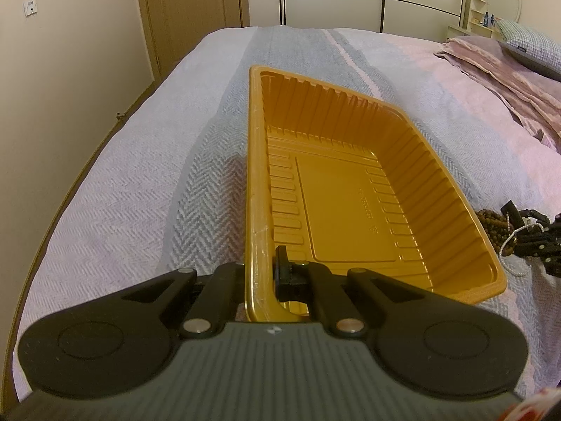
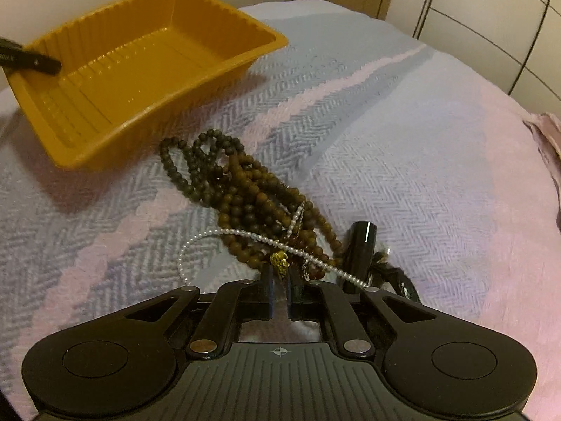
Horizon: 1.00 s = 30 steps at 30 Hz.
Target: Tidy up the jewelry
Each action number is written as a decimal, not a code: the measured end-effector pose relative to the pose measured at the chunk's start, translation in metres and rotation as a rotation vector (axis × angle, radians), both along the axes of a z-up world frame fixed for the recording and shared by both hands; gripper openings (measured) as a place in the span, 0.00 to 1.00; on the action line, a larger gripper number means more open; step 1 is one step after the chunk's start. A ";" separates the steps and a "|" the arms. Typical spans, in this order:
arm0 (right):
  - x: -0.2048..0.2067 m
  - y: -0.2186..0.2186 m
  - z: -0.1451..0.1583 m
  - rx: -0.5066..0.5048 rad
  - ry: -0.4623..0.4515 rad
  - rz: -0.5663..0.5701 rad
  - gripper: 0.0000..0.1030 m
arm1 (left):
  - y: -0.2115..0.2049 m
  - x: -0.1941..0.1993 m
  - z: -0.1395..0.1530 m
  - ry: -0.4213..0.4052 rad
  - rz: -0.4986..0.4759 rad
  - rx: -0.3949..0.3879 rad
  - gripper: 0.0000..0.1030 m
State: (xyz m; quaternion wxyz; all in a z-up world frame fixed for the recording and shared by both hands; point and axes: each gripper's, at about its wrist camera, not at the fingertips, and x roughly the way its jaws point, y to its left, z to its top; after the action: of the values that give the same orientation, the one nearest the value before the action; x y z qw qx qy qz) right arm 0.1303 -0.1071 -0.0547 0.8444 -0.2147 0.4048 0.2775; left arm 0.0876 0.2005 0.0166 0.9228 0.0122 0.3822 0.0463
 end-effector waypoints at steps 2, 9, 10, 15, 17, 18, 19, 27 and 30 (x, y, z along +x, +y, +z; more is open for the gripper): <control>0.001 0.002 -0.001 -0.015 -0.008 0.003 0.25 | 0.000 0.000 0.000 0.000 0.000 0.000 0.02; 0.000 0.006 -0.003 -0.050 -0.032 0.043 0.29 | 0.000 0.001 -0.001 -0.002 0.000 0.000 0.02; -0.001 0.006 -0.004 -0.058 -0.031 0.054 0.29 | 0.000 0.001 -0.001 -0.002 0.000 0.000 0.02; 0.003 0.008 -0.009 -0.055 -0.012 0.068 0.25 | 0.001 0.000 -0.001 0.000 0.004 -0.007 0.02; 0.003 0.007 -0.007 -0.038 0.001 0.075 0.10 | 0.000 0.000 -0.001 0.002 0.005 -0.007 0.02; 0.002 0.008 -0.007 -0.044 -0.006 0.075 0.10 | 0.000 0.000 -0.001 0.002 0.004 -0.006 0.02; -0.001 0.008 -0.005 -0.048 -0.016 0.081 0.10 | 0.000 0.000 -0.001 0.002 0.005 -0.006 0.02; -0.026 -0.006 0.047 0.045 -0.095 0.037 0.09 | -0.002 0.000 0.000 -0.004 -0.002 0.007 0.02; -0.029 -0.012 0.074 0.094 -0.124 0.020 0.09 | -0.003 -0.001 0.002 -0.006 -0.007 0.020 0.02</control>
State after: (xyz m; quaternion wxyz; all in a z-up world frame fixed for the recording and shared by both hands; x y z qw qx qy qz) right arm 0.1013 -0.1187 0.0196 0.8742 -0.1958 0.3362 0.2906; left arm 0.0866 0.1973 0.0189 0.9240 0.0227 0.3789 0.0469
